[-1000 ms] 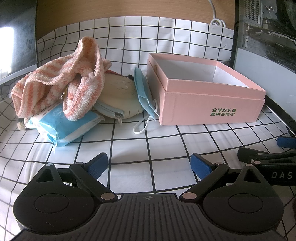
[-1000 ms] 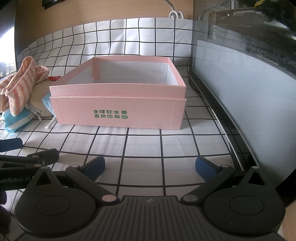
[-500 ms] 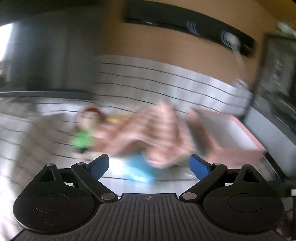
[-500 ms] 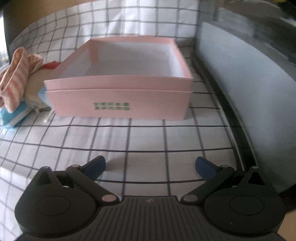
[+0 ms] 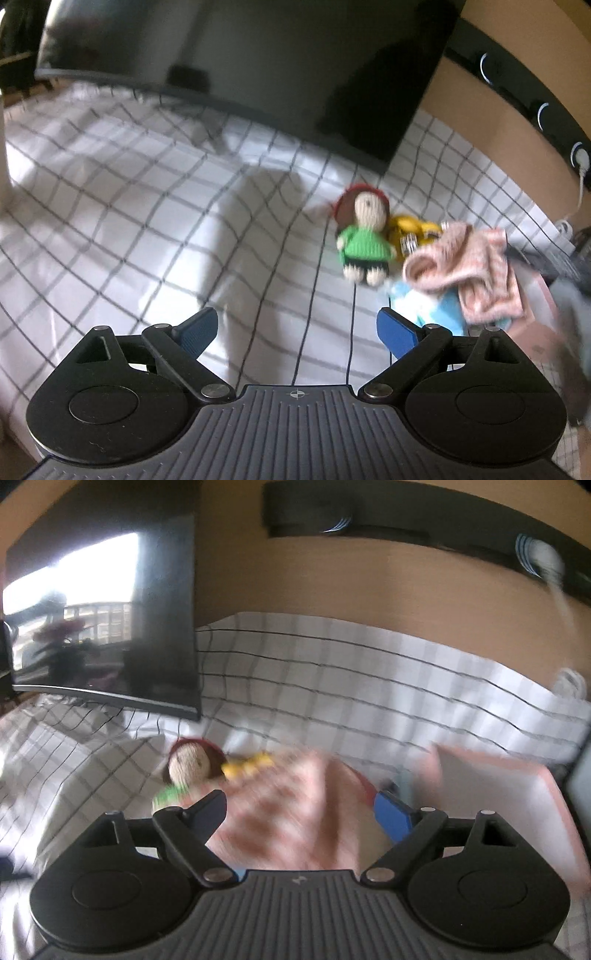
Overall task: Organize soft objects
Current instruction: 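Grasp the pink-and-white striped knit sock with the right gripper, then grasp the blue wet-wipes packet with the left gripper while the right gripper holds the sock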
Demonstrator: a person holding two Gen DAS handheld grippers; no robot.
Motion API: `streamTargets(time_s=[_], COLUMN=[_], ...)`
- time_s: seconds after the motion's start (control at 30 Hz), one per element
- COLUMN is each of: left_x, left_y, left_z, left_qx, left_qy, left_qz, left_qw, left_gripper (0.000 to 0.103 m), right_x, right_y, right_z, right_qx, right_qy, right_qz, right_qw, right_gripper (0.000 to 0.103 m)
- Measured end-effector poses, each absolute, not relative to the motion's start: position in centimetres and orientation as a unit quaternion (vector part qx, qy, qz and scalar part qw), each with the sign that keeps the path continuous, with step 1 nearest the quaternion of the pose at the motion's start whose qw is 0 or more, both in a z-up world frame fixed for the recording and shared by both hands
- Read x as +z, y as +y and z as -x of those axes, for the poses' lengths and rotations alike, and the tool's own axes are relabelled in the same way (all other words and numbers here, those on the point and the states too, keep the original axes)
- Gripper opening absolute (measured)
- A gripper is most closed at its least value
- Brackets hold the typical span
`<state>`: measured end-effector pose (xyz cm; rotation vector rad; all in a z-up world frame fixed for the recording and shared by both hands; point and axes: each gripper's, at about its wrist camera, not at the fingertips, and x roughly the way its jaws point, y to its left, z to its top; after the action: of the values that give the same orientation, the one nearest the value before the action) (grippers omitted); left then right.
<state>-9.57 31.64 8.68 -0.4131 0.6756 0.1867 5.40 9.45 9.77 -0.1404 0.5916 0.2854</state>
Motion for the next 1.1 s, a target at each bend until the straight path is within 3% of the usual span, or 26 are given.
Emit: streamTargets(time_s=[0.23,0.37,0.43,0.47,0.5,0.57,0.83,1.03,1.1], left_x=[7.5,7.6,7.3,7.1,6.9,6.7,7.7,6.1,5.5], left_y=[32.0,32.8,33.0,33.1,33.0,32.7,27.1,23.3,22.5], left_z=[10.3,10.7,10.5,10.2,9.9,9.2,4.8,0.3,-1.3], left_qx=[0.053,0.043,0.042,0.040,0.039,0.036,-0.032,-0.038,0.002], left_qy=[0.349,0.349,0.359,0.363,0.367,0.372,0.375,0.414,0.422], left_qz=[0.201,0.194,0.196,0.196,0.195,0.194,0.199,0.305,0.321], left_qw=[0.914,0.916,0.912,0.910,0.909,0.907,0.905,0.857,0.848], left_gripper=[0.096,0.096,0.096,0.096,0.096,0.096,0.096,0.096,0.090], right_x=[5.6,3.9,4.2,4.6,5.2,7.6,18.6,15.4,13.7], right_y=[14.6,10.5,8.8,8.2,7.8,6.5,-2.5,-8.1,-8.7], right_z=[-11.8,-10.5,-8.7,-7.7,-6.9,-4.6,3.0,5.6,6.9], right_qx=[0.069,0.084,0.111,0.132,0.151,0.175,0.163,0.078,0.065], right_qy=[0.304,0.373,0.378,0.381,0.385,0.372,0.234,0.252,0.259], right_qz=[0.204,0.118,0.079,0.073,0.073,0.076,0.067,0.094,0.104], right_qw=[0.928,0.916,0.916,0.912,0.907,0.909,0.956,0.960,0.958], right_gripper=[0.088,0.088,0.073,0.048,0.040,0.036,0.036,0.036,0.037])
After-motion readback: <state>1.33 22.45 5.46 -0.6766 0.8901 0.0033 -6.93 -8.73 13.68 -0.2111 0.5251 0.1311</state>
